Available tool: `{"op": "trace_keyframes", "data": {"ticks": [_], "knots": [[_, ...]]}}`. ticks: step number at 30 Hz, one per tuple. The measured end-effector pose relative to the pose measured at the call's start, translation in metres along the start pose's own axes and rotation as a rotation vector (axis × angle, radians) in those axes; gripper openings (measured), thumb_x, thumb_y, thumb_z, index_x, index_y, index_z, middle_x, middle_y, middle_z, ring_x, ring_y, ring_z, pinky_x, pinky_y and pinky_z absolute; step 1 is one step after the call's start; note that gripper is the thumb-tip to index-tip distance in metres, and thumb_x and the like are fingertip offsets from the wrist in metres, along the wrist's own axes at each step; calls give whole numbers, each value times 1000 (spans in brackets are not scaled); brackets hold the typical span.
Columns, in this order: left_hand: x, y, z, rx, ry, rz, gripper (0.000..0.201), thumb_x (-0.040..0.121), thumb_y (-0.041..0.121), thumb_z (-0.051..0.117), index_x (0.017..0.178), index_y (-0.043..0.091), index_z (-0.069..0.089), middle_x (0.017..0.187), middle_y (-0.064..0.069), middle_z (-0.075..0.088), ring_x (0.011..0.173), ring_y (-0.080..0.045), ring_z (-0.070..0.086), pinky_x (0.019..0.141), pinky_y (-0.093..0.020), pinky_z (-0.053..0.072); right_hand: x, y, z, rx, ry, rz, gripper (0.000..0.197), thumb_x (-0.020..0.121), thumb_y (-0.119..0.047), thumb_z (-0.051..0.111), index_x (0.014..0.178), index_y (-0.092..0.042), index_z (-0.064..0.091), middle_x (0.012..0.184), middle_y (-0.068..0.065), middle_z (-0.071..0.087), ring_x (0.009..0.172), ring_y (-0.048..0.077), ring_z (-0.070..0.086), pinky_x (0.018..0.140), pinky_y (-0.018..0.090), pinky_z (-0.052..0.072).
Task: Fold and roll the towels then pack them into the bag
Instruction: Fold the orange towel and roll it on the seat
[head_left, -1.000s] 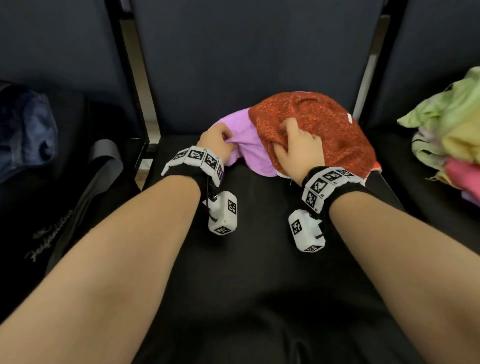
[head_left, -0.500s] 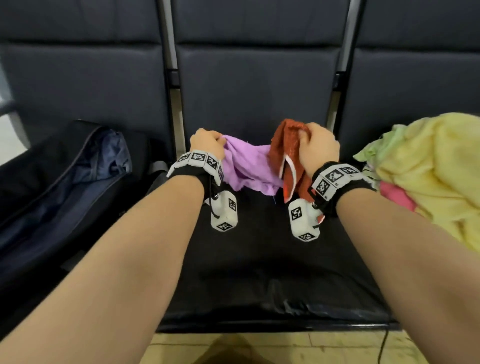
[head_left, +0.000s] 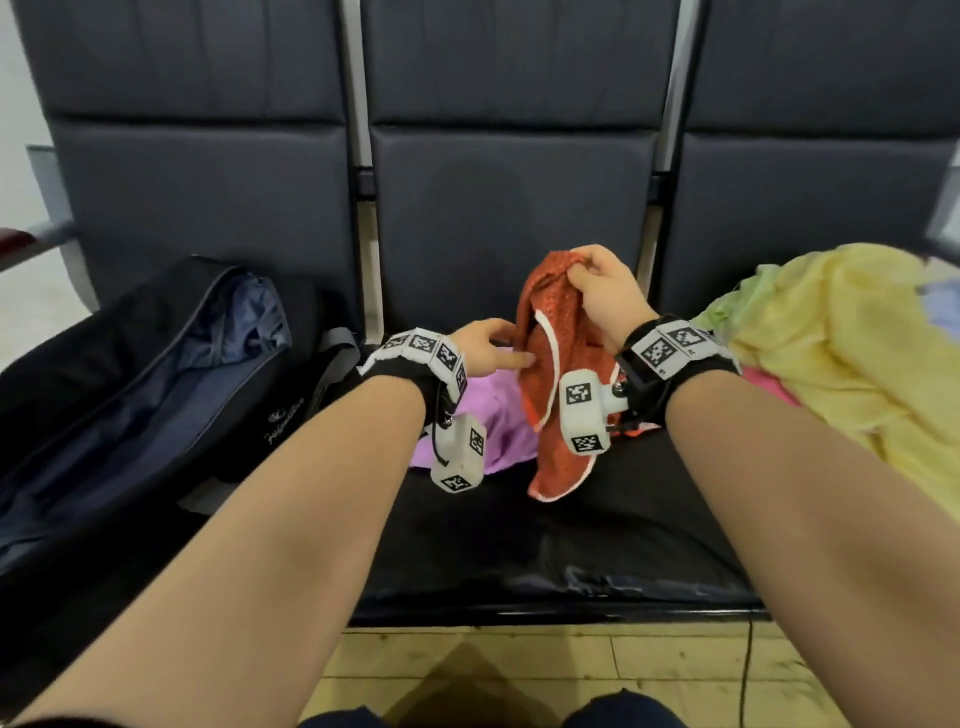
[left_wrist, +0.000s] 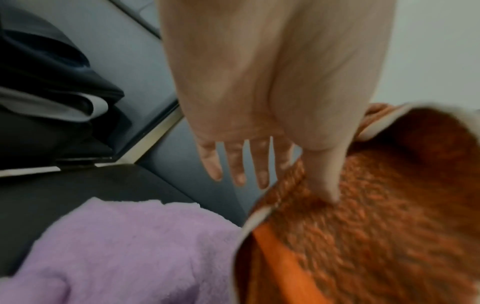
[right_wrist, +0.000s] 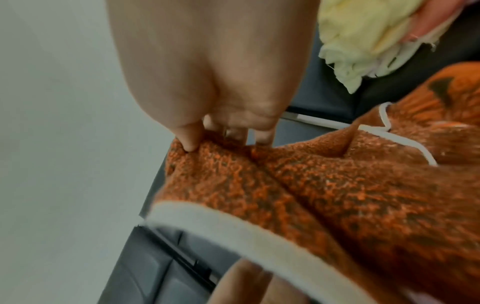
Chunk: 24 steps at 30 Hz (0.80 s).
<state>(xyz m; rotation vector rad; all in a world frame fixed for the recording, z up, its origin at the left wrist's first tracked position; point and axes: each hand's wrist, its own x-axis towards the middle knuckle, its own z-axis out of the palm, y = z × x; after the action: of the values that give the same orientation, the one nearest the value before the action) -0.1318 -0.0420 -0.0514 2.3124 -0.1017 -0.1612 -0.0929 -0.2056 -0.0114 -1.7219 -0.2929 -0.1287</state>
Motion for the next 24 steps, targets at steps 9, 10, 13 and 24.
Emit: {"op": "trace_keyframes", "data": {"ticks": [9,10,13,24], "knots": [[79,-35,13,-425,248,13,16,81,21,72,72,18,59,69,1,57,62,-7,55,68,-24,46,55,37,4,78,130,245,20,92,-24,49,76,-17,58,81,-1,59,73,13,57,82,36,48],[86,-35,8,-463,268,-35,20,73,33,72,69,20,58,66,-2,57,66,-16,54,69,-28,45,63,39,2,11,144,256,27,86,-39,55,81,-14,63,86,1,64,80,15,61,88,38,49],[96,-24,-16,-471,326,-111,32,77,45,63,71,14,56,68,-7,55,71,-24,50,72,-35,43,66,31,-9,-267,26,297,69,64,-70,68,105,-15,59,103,0,66,94,17,63,90,36,49],[74,8,-50,-454,397,-25,21,86,27,62,75,9,62,85,-11,59,83,-19,54,83,-36,48,52,42,-8,-602,116,63,35,79,-5,54,110,-18,47,104,2,56,98,22,54,84,31,43]]}}
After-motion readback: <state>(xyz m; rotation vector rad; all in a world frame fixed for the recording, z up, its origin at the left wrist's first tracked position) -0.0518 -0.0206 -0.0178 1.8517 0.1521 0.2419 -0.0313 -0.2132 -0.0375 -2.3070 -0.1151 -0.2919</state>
